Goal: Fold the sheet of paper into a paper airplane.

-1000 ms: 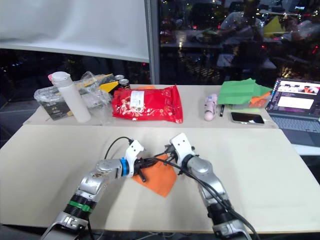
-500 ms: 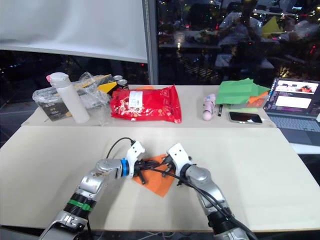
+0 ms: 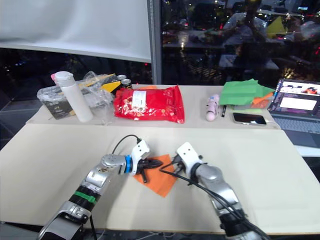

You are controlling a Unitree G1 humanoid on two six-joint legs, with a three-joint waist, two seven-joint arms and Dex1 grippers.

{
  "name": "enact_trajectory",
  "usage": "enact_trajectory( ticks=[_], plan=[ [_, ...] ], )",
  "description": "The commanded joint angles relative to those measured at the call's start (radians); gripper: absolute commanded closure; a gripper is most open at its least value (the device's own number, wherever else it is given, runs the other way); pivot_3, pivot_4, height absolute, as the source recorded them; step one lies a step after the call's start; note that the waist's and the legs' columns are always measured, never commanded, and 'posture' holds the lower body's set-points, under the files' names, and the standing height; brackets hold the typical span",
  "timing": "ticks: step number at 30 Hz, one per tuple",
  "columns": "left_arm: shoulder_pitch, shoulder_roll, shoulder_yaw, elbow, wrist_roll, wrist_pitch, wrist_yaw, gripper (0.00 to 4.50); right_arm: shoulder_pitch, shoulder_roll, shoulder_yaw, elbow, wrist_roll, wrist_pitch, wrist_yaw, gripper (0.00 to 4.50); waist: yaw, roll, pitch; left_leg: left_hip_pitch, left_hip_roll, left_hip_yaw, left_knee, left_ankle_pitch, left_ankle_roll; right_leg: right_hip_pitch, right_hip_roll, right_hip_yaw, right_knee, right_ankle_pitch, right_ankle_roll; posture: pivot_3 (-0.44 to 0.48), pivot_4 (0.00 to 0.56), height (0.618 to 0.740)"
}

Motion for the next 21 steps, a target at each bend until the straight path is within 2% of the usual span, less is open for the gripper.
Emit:
enact_trajectory(
  ticks=[1,3,5,12,21],
  plan=[
    [-0.016,-0.007,-0.021,0.037,0.024,-0.014,-0.011,4.49,0.041,-0.136,-0.002,-0.142,0.033,0.080,0.124,4.50,0.003,0.000,0.000,0.000,0.000,0.000,0.000,0.000,0.000,0.000,0.000,0.000,0.000,0.000,0.000,0.000,0.150,0.715],
    [-0.024,-0.013,-0.024,0.053,0.027,-0.023,-0.013,4.49,0.075,-0.217,0.041,-0.201,0.041,0.121,0.195,4.50,0.008,-0.001,0.000,0.000,0.000,0.000,0.000,0.000,0.000,0.000,0.000,0.000,-0.001,0.000,0.000,0.000,0.150,0.715],
    [-0.030,-0.018,-0.024,0.066,0.030,-0.030,-0.014,4.49,0.087,-0.240,0.060,-0.233,0.045,0.143,0.207,4.50,0.006,-0.001,0.000,0.000,0.000,0.000,0.000,0.000,0.001,0.001,0.000,0.000,-0.001,0.000,0.000,0.000,0.150,0.715],
    [-0.036,-0.025,-0.022,0.082,0.036,-0.042,-0.013,4.49,0.087,-0.191,0.142,-0.265,0.060,0.196,0.205,4.50,0.003,-0.002,0.000,0.002,0.000,0.000,0.000,0.000,0.001,0.001,0.000,0.000,-0.001,-0.001,0.000,0.000,0.150,0.715],
    [-0.023,-0.019,-0.016,0.070,0.038,-0.041,-0.011,4.49,0.085,-0.111,0.156,-0.225,0.054,0.177,0.178,4.50,-0.006,-0.003,0.000,0.002,0.000,0.000,0.000,0.000,0.001,0.001,0.000,0.000,0.000,-0.001,0.000,0.000,0.150,0.715]
  ],
)
